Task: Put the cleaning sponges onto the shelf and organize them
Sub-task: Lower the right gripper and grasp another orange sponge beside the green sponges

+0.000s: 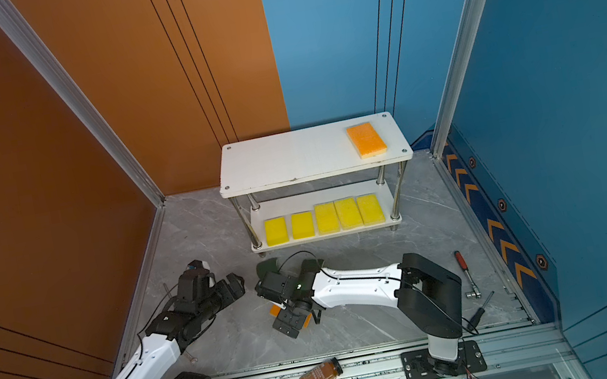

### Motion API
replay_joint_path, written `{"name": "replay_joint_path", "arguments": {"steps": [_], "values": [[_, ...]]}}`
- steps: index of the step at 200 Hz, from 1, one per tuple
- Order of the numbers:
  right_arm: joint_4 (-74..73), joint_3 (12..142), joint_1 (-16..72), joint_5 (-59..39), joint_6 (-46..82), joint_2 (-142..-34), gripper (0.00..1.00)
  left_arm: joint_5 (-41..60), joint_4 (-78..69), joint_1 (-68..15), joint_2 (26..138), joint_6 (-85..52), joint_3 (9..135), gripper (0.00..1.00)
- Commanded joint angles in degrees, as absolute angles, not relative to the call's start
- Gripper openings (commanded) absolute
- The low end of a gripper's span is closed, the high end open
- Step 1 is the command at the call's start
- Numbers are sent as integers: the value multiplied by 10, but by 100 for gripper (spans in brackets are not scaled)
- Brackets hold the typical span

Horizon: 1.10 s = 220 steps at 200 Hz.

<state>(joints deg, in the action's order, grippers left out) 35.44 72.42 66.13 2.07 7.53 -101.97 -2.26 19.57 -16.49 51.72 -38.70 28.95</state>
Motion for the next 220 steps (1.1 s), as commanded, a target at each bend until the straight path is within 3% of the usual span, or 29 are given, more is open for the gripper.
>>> {"name": "replay_joint_path", "arguments": {"steps": [1, 220], "values": [[370, 740, 663, 35, 78, -1036, 100, -11, 205, -158, 513, -393, 282, 98], [384, 773, 656, 54, 69, -1092, 86, -1, 187, -151, 531, -392, 280, 98]]}}
